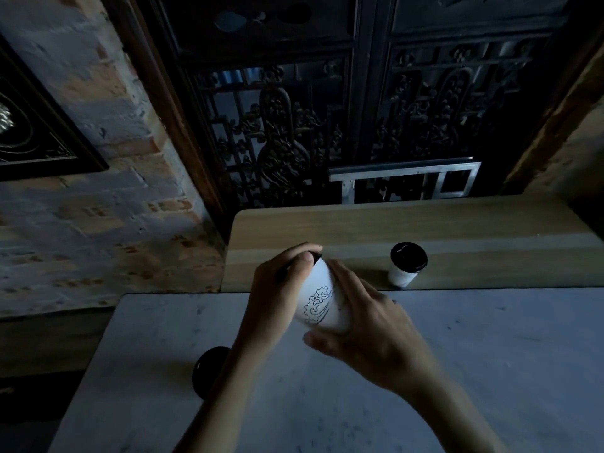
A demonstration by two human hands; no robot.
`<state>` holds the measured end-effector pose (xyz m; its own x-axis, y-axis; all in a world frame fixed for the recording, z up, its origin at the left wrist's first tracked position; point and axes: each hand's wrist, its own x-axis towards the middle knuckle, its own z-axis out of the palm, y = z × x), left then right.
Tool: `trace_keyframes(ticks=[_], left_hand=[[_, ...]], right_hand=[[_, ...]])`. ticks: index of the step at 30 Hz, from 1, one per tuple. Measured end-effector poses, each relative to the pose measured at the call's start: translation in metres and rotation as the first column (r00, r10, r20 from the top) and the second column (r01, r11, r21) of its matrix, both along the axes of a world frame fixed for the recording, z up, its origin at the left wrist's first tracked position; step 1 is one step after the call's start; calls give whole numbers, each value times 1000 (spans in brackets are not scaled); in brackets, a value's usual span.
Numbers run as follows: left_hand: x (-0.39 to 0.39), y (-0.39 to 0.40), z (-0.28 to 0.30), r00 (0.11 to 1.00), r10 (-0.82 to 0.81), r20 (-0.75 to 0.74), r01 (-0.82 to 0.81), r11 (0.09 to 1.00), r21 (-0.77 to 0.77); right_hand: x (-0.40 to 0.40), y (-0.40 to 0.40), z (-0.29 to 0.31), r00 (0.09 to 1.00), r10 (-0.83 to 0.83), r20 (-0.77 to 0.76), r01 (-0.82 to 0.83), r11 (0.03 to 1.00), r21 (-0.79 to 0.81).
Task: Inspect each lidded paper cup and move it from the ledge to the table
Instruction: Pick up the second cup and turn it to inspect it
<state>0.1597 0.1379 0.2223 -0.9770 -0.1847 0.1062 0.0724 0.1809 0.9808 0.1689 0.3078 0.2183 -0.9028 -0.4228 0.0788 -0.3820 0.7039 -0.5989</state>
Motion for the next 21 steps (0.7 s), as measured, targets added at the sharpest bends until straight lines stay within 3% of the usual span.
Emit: trace_keyframes(ticks=[2,5,8,10,12,13,16,18,19,21], left_hand=[[2,1,1,999,-51,0,51,998,-19],[5,-3,4,989,-149,-21,149,989,-21],[7,-8,6,977,-204,-56,207,976,65],[5,-7,6,978,-199,-69,205,974,97],[1,-7,5,987,-148,-64,155,980,123],[-2,-7,4,991,-119,-56,125,984,126],[-7,-4,4,999,-28,-24,30,994,109],[-8,-1,5,1000,2,25,-5,993,117],[-8,1,7,999,-5,38,1,994,107],[-7,1,9,999,-34,11,32,996,85]], right_hand=[[4,0,1,999,-23,-29,23,1000,-15],[-4,9,1,985,53,163,-1,951,-308],[-10,15,5,868,266,419,64,777,-626],[-7,15,4,761,380,526,162,674,-721],[-6,12,4,744,356,565,202,686,-699],[-5,10,5,788,284,546,192,729,-657],[2,4,10,956,23,294,99,913,-395],[9,-1,10,993,-52,103,64,991,-119],[11,-2,8,997,-62,49,66,994,-89],[10,1,7,998,-27,55,40,970,-241]])
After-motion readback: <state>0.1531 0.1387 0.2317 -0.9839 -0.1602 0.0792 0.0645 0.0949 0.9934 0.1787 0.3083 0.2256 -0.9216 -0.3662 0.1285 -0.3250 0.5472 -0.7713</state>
